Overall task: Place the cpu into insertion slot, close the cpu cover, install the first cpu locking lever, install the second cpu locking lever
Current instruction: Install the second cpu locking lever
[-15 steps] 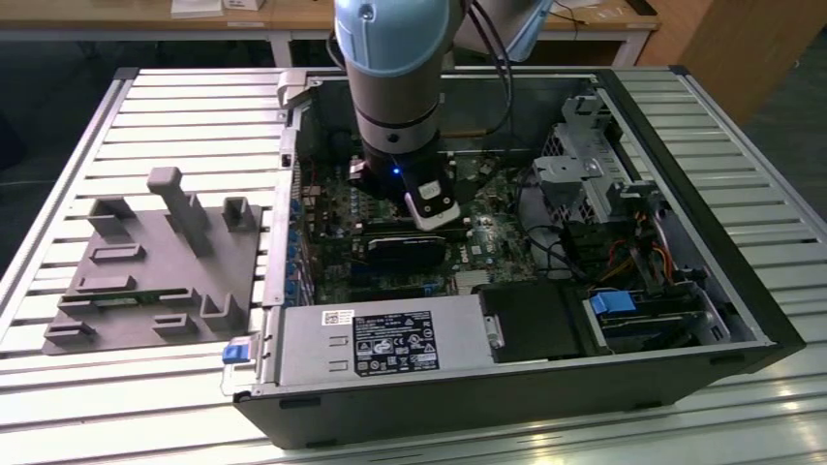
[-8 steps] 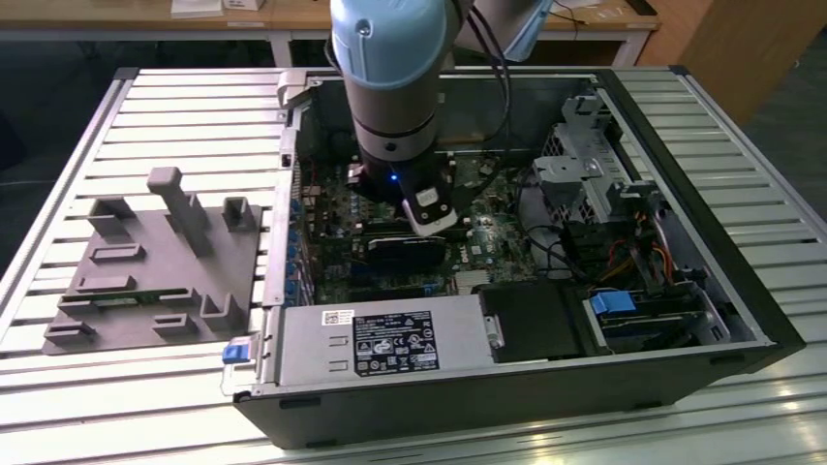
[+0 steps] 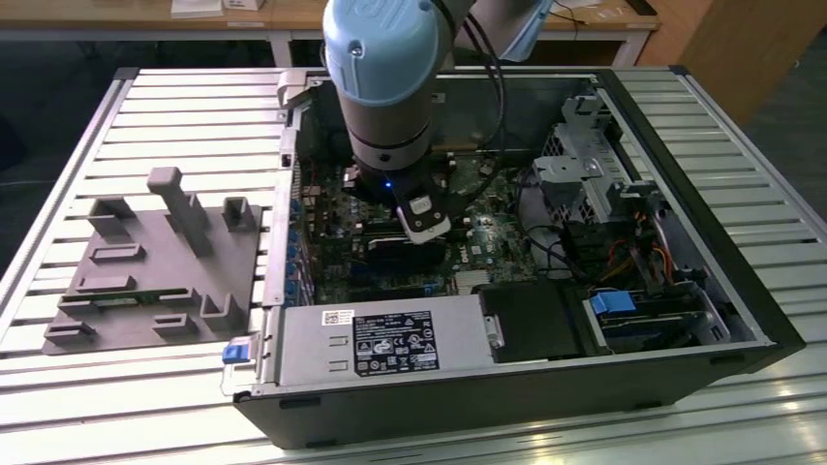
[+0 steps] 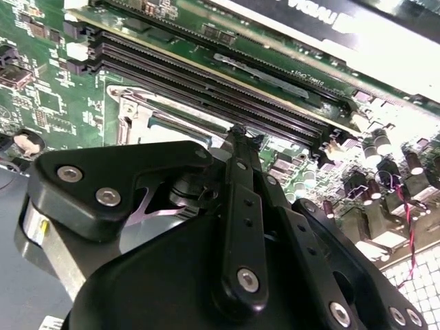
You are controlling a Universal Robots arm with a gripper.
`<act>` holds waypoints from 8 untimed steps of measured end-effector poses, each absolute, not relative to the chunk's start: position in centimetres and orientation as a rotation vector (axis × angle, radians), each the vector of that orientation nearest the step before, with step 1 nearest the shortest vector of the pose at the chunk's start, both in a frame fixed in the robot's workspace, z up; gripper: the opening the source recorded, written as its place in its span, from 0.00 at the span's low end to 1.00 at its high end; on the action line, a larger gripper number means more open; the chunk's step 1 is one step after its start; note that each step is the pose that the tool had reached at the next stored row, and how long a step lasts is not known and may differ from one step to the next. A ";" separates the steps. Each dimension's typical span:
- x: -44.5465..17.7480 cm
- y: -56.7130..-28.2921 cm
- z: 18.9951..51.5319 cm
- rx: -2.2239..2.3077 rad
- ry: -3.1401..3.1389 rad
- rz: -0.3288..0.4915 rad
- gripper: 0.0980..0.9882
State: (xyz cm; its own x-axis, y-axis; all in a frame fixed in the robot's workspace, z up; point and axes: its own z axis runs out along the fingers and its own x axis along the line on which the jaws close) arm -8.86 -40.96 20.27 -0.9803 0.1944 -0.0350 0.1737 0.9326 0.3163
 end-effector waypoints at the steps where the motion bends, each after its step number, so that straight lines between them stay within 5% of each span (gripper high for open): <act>1: -9.0 -41.0 20.2 0.288 3.023 0.488 0.00; 8: -9.5 -41.0 19.7 0.288 3.021 0.507 0.00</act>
